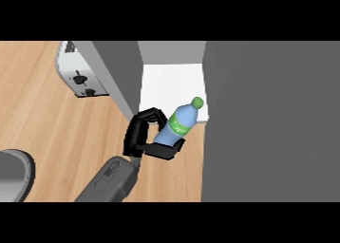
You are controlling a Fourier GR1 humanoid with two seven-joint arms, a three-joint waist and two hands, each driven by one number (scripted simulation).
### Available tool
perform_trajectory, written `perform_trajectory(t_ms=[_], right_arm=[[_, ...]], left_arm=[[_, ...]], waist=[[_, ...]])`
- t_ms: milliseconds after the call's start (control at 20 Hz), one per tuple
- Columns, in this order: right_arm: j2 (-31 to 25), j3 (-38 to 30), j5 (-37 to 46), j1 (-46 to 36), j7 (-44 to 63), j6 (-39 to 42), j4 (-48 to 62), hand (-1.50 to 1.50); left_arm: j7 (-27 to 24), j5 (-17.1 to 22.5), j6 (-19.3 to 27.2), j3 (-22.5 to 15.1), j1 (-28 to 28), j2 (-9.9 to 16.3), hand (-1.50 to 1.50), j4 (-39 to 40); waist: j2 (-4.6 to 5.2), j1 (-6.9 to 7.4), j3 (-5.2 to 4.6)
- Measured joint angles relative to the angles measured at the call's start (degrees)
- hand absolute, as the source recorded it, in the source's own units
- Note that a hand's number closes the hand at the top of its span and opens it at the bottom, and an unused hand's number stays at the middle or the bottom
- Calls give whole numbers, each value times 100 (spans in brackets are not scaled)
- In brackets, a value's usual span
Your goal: Pick up the bottled water, place it into the cabinet and close the cabinet
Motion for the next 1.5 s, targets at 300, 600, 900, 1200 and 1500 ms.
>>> perform_trajectory(t_ms=[300, 600, 900, 1200, 1500], right_arm=[[29, -187, -49, -57, -51, 44, 32, -150], [-34, -439, -128, -43, -134, 216, 61, -150], [-64, -650, -216, 114, -285, 390, 76, -150], [-47, -685, -234, 185, -522, 553, 137, -150], [-80, -769, -270, 65, -522, 647, 177, -150]], left_arm=[[527, 491, 771, -231, -1021, -3, 150, 386], [896, 1037, 1084, -137, -2028, -4, 150, 1103], [806, 1159, 1362, 186, -2692, -4, 150, 2107], [822, 741, 2190, 121, -3320, 91, -150, 3114], [841, 449, 2707, 118, -3851, 90, -150, 4015]], waist=[[24, -65, -1], [53, -145, -1], [79, -193, -1], [98, -248, 4], [157, -280, 1]])
